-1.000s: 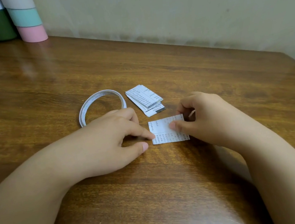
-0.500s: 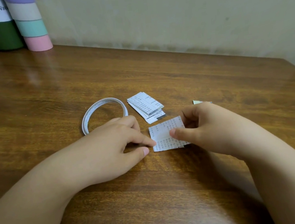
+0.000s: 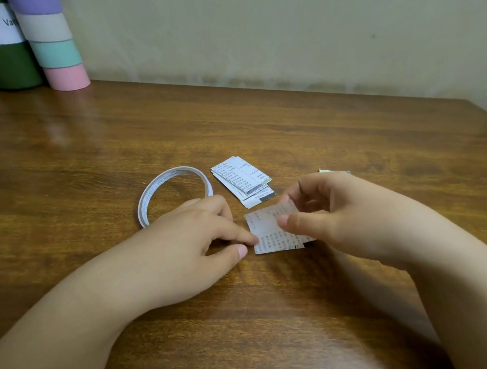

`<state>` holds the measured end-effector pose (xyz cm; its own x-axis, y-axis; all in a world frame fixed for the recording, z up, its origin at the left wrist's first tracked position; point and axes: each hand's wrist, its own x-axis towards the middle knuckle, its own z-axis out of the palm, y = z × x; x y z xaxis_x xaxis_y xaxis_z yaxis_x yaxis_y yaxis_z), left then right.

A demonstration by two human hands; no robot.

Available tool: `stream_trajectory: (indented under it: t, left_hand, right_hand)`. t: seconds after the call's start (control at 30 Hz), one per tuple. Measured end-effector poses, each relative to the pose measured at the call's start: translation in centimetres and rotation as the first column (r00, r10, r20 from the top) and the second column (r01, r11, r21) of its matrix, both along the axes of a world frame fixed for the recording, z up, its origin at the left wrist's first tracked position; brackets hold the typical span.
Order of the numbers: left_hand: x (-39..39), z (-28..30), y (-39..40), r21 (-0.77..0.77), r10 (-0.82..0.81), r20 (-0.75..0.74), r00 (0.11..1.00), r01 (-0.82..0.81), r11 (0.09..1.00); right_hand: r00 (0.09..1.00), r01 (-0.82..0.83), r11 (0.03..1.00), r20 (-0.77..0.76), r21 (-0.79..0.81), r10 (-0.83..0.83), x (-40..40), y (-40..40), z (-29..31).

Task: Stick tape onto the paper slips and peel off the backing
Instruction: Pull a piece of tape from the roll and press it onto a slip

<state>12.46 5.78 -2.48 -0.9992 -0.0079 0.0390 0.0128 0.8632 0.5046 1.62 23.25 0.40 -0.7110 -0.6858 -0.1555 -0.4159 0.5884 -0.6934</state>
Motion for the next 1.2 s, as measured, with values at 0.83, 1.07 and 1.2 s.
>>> stream_trajectory:
  t: [0.83, 1.07, 1.2]
  left_hand:
    - [0.2, 0.0, 0.3, 0.044, 0.015, -0.044, 0.999, -0.013, 0.999]
    - [-0.4, 1.0, 0.3, 0.387, 0.394, -0.306, 0.867, -0.265, 0.883]
    - [-0.7, 1.0, 0.2, 0.582, 0.416, -0.291, 0.861, -0.185, 0.792]
  right_hand:
    - [0.987, 0.152, 0.988, 0.057, 0.016, -0.153, -0.3, -0.6, -0.7]
    - [0.997, 0.054, 0.889, -0.021, -0.455, -0.072, 0.0, -0.5, -0.1]
    - [0.999, 0.025, 0.814, 0.043, -0.580, 0.000, 0.9, -1.0, 0.2]
